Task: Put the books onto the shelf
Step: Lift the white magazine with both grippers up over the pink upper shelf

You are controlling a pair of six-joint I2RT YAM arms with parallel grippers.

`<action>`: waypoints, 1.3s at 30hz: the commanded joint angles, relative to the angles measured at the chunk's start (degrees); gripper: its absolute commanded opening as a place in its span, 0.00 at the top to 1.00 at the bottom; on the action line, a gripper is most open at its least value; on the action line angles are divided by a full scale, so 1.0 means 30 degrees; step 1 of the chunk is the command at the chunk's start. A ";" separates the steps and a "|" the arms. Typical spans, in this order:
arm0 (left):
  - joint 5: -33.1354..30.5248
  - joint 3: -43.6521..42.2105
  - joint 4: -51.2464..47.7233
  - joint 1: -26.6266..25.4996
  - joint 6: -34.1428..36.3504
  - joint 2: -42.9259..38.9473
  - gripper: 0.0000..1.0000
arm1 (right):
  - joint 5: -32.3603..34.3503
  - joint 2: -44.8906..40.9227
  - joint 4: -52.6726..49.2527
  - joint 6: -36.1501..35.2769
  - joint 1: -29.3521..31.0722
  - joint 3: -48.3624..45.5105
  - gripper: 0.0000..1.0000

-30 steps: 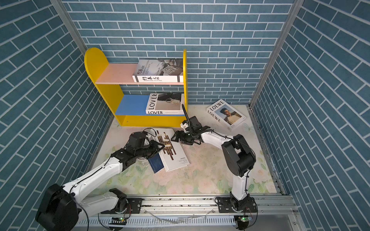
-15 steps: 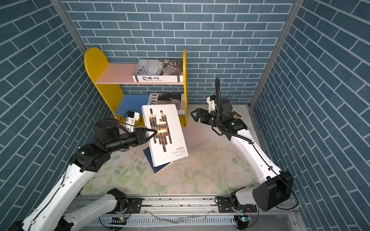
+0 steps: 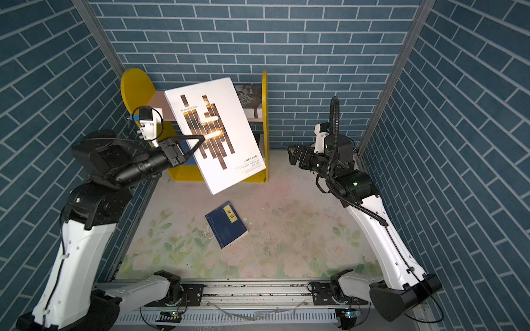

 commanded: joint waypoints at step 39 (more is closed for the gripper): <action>-1.4232 1.3125 0.7647 -0.1013 -0.7402 1.5228 0.87 | 0.1985 1.4633 0.8636 -0.2049 0.1605 1.7743 0.02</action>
